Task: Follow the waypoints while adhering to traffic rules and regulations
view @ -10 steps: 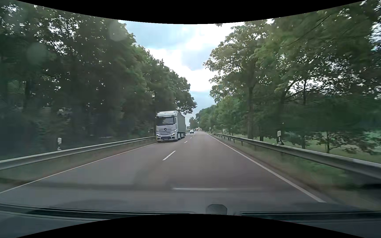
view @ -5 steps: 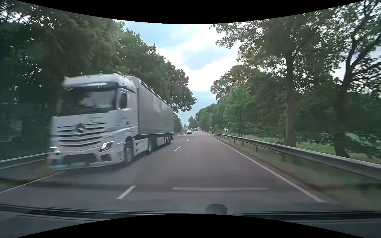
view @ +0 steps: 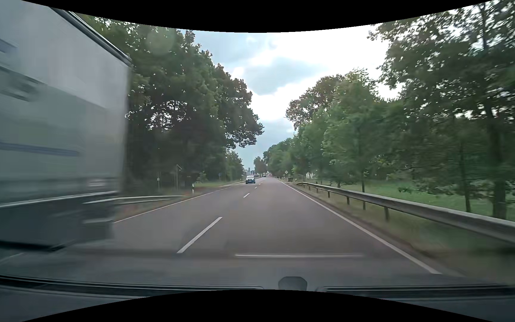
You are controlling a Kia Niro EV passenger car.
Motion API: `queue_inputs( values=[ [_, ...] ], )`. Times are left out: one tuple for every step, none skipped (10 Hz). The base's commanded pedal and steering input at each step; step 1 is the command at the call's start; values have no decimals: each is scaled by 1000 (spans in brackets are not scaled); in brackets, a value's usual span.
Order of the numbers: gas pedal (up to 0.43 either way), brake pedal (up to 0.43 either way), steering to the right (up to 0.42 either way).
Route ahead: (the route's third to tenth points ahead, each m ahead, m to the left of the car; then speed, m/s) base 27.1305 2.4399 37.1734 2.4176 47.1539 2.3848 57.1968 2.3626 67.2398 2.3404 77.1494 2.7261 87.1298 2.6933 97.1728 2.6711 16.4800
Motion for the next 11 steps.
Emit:
queue_inputs(
  values=[
    [169,0,-3],
    [169,0,-3],
    [157,0,-3],
    [157,0,-3],
    [169,0,-3],
    [169,0,-3],
    [169,0,-3],
    [169,0,-3],
    [169,0,-3],
    [169,0,-3],
    [169,0,-3]
  ],
)
